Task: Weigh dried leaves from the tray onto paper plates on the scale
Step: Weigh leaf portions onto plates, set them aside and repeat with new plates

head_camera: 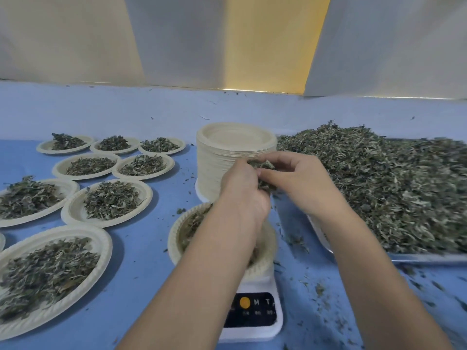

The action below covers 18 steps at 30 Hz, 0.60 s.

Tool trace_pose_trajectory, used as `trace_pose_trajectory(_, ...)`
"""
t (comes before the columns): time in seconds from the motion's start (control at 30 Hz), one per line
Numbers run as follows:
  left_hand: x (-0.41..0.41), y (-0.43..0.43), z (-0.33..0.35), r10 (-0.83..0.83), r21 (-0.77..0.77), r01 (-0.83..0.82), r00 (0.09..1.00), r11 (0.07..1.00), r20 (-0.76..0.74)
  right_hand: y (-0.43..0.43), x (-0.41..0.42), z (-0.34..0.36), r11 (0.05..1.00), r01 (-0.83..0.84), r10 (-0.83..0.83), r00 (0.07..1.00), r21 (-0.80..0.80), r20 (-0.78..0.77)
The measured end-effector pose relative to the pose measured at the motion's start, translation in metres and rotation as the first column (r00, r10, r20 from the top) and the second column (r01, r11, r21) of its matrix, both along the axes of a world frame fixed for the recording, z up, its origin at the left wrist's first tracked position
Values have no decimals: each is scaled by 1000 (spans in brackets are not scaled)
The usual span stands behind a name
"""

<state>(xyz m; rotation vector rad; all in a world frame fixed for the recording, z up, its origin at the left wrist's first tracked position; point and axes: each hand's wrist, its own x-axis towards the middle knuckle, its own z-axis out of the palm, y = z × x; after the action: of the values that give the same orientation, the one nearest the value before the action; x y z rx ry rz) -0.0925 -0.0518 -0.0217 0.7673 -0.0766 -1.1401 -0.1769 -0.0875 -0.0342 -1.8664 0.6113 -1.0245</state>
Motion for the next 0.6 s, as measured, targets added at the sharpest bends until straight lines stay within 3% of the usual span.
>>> trace_pose_trajectory(0.13, -41, -46, -5, -46, 79, 43, 998, 996, 34, -21, -39, -5, 994, 105, -107, 993, 43, 49)
trace_pose_trajectory(0.33, -93, -82, -32, -259, 279, 239, 965, 930, 37, -57, -92, -35, 918, 337, -327, 942, 209, -78)
trace_pose_trajectory(0.47, -102, -80, -35, -409, 287, 376, 910, 881, 63, -78, -105, -55, 842, 527, -483, 831, 113, -276)
trace_pose_trajectory(0.6, -97, -79, -29, -456, 246, 416, 880, 876, 134, -83, -106, -54, 837, 533, -484, 826, 121, -288)
